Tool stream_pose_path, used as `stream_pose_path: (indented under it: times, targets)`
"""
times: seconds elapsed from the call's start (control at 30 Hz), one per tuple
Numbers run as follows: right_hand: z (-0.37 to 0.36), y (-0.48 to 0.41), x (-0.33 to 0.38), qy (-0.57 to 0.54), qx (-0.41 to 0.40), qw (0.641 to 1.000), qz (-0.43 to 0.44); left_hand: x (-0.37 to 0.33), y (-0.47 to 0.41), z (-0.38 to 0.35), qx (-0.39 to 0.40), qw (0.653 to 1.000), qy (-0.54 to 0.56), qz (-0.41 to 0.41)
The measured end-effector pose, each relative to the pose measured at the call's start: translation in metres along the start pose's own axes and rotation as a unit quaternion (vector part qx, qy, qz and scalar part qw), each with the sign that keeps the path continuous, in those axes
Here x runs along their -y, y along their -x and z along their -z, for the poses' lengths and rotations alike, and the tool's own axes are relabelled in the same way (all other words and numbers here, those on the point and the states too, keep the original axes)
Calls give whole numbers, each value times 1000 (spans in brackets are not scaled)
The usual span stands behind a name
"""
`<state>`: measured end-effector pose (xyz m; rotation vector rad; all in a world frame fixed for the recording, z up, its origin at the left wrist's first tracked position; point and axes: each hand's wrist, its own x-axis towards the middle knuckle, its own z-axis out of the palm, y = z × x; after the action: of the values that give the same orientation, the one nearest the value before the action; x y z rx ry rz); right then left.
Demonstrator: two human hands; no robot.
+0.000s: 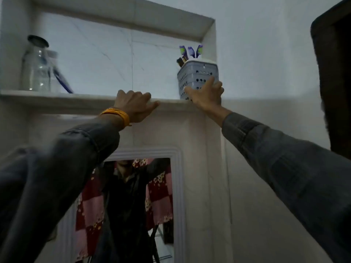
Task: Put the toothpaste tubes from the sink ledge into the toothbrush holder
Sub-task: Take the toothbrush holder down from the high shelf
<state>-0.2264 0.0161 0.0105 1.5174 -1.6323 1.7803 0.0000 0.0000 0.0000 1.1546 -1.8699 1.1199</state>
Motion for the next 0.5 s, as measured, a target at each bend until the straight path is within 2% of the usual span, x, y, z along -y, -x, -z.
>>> stream_pose_path:
  times: [0.13, 0.37, 0.5]
  targets:
    - [-11, -6, -1, 3, -12, 1000, -20, 1, -1, -12, -33, 999, -39, 16]
    - [0, -6, 0, -41, -25, 998, -33, 0, -2, -6, 32, 998, -32, 37]
    - [21, 14, -1, -73, -37, 996, -31, -10, 14, -5, 39, 998, -8, 54]
